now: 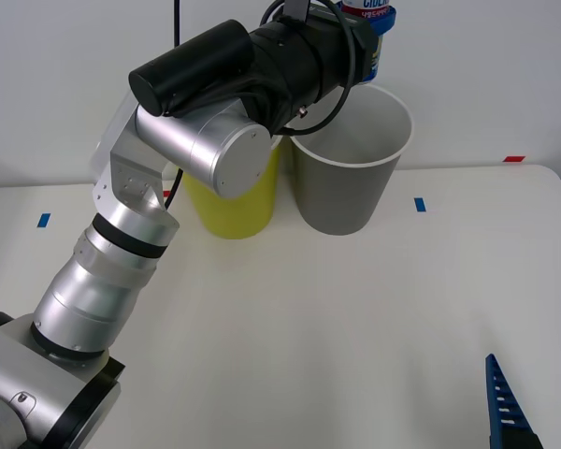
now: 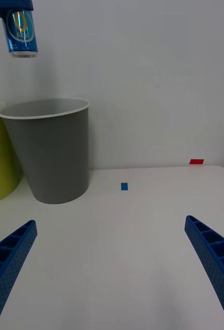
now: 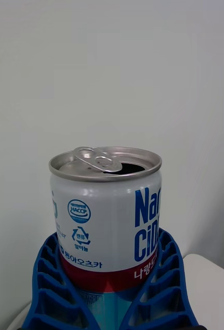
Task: Put cans in the gray bin and PET bottles in the light green bin.
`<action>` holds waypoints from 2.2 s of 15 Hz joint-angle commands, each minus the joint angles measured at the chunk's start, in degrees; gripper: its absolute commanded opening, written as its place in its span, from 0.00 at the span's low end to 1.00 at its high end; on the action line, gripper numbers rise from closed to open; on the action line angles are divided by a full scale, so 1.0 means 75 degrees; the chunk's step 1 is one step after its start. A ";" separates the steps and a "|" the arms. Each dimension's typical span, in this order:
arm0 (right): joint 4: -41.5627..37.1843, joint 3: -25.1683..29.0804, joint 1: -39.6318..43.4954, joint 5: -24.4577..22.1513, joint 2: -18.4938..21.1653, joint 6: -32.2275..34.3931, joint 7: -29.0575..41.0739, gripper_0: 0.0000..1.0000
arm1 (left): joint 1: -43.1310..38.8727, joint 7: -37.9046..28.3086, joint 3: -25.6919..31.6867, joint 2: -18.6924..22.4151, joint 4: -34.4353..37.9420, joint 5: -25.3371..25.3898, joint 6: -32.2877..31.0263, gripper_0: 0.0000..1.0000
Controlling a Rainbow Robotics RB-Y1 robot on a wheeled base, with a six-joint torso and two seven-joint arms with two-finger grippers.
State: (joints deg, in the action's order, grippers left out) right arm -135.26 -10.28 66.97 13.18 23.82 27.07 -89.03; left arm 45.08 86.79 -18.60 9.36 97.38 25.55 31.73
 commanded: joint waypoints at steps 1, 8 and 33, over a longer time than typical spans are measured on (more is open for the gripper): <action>0.0000 0.0000 0.0000 0.0000 0.0000 0.0000 0.0000 1.00 | 0.0001 0.0077 -0.0004 -0.0087 -0.0187 -0.0501 -0.0188 0.00; 0.0000 0.0000 0.0000 0.0000 0.0000 0.0000 0.0000 1.00 | 0.0001 0.0124 -0.0238 -0.0451 -0.0762 -0.1216 -0.0797 0.00; 0.0000 0.0000 0.0000 0.0000 0.0000 0.0000 0.0000 1.00 | 0.0071 -0.0146 -0.0426 -0.0357 -0.1594 -0.1204 -0.1911 1.00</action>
State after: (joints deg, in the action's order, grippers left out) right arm -135.26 -10.28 66.97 13.18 23.82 27.07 -89.03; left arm 45.62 85.76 -21.78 6.59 85.34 16.51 17.44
